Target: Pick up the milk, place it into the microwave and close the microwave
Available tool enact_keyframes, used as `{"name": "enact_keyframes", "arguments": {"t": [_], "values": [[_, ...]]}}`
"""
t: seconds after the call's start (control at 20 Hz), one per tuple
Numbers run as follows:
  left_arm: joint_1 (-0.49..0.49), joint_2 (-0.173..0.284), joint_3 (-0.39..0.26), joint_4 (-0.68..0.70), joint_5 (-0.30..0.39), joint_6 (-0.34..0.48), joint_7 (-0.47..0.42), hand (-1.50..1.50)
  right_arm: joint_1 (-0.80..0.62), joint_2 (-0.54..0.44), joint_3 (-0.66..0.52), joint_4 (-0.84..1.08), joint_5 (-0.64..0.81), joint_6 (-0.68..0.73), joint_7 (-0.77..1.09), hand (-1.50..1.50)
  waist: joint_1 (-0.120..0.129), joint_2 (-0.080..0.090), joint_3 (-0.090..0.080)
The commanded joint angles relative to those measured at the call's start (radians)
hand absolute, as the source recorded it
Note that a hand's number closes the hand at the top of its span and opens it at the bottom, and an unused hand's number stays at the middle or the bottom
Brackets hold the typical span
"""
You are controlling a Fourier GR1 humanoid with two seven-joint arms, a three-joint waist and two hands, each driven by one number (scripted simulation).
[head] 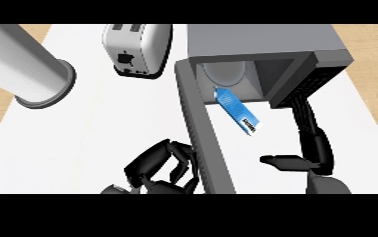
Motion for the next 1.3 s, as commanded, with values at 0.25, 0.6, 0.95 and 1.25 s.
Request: {"name": "enact_keyframes", "arguments": {"t": [0.25,0.6,0.95,1.25], "values": [[-0.146,-0.005,-0.378,0.199,0.050,0.337,0.002,1.50,0.297,-0.013,0.028,-0.483,-0.088,0.062,0.169,-1.50,0.010,0.009,0.001],[-0.307,-0.005,-0.552,0.280,0.275,0.672,-0.015,1.50,0.262,-0.091,-0.024,-0.639,-0.263,0.171,0.346,-1.50,-0.024,0.018,0.000],[-0.414,-0.004,-0.579,0.341,0.466,0.849,-0.097,1.50,0.280,-0.118,0.013,-0.729,-0.315,0.236,0.393,-1.50,-0.066,0.029,-0.002],[-0.549,-0.005,-0.552,0.360,0.581,0.917,-0.123,1.50,0.264,-0.178,0.029,-0.793,-0.402,0.327,0.444,-1.50,-0.115,0.037,-0.003]]}}
